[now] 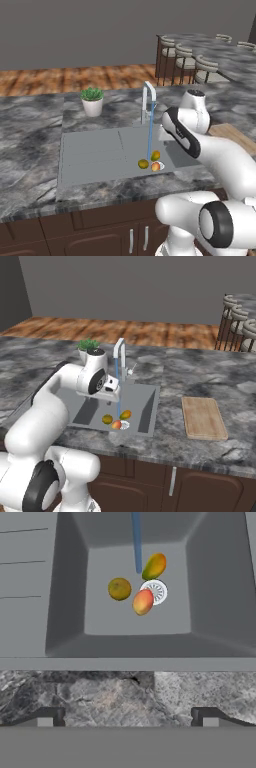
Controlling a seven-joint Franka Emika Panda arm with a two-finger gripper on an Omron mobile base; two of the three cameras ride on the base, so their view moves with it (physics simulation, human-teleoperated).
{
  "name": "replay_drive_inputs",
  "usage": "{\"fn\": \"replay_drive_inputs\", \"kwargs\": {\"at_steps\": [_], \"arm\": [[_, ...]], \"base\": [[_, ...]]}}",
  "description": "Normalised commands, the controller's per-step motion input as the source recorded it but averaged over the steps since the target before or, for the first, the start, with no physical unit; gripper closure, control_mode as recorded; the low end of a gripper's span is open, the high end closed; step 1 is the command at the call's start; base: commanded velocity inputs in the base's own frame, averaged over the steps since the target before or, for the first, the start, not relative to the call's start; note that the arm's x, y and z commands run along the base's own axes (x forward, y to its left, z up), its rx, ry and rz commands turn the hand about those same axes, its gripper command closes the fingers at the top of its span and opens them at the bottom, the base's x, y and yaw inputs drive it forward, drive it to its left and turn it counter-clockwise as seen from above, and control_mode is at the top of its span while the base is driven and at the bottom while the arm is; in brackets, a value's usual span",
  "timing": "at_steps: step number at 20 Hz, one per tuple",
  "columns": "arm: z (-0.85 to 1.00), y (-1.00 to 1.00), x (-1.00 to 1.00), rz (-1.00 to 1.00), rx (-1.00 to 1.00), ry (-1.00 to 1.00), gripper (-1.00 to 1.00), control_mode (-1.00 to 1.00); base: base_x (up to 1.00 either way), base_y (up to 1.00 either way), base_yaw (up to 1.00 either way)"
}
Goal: Pick the mango, orange, mango from the sink and place them on the cutting board to airdry. Then turn off the sink faucet.
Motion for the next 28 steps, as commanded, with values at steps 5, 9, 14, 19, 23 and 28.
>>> {"fn": "replay_drive_inputs", "kwargs": {"at_steps": [5,9,14,19,23,28], "arm": [[-0.27,0.00,0.07,0.01,0.01,0.01,-1.00,-1.00],[-0.21,-0.02,-0.03,0.00,0.02,0.01,-1.00,-1.00],[-0.33,-0.09,0.03,0.00,0.00,-0.01,-1.00,-1.00],[-0.26,-0.05,0.10,0.00,0.00,0.00,-1.00,-1.00],[-0.03,0.00,0.38,0.00,0.00,0.05,-1.00,-1.00],[-0.06,0.00,0.33,0.00,0.00,0.02,-1.00,-1.00]], "base": [[0.00,0.00,0.00],[0.00,0.00,0.00],[0.00,0.00,0.00],[0.00,0.00,0.00],[0.00,0.00,0.00],[0.00,0.00,0.00]]}}
